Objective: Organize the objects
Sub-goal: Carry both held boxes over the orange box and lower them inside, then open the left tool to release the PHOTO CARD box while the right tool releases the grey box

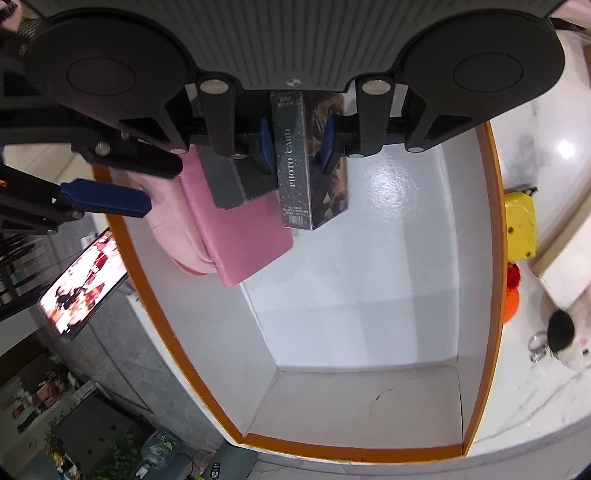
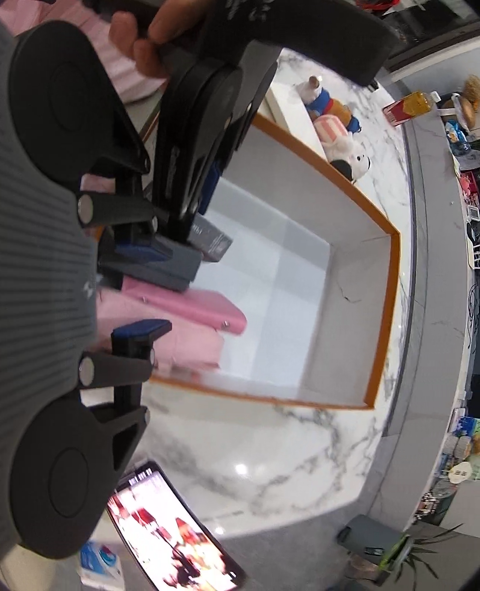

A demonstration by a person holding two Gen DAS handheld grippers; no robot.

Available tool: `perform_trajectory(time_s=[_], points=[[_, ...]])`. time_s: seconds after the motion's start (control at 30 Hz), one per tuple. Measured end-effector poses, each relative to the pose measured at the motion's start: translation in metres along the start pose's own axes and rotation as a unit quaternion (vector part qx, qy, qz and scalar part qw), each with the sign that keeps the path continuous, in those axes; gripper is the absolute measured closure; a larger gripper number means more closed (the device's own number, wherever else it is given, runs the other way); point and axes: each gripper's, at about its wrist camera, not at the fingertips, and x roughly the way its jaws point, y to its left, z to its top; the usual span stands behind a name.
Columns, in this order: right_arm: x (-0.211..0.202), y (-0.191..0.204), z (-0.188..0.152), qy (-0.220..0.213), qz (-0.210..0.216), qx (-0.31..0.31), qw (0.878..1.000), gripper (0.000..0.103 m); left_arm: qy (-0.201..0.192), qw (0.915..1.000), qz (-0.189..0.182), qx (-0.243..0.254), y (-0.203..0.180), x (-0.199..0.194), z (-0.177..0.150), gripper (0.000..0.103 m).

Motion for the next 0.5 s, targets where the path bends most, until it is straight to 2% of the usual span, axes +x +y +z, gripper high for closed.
perform_trajectory(time_s=[0.3,0.43,0.5], points=[[0.009,-0.006,0.020,-0.001,-0.024,-0.030,0.999,0.075,0.022,0.9993,-0.029,0.008,0.002,0.002,0.003,0.071],[0.011,0.007,0.027,0.000,-0.004,-0.061,0.998,0.075,0.005,0.9989,-0.046,0.008,0.007,-0.007,0.003,0.071],[0.013,0.011,0.029,-0.001,-0.006,-0.067,0.998,0.075,-0.008,0.9987,-0.050,0.009,0.010,-0.014,0.005,0.071]])
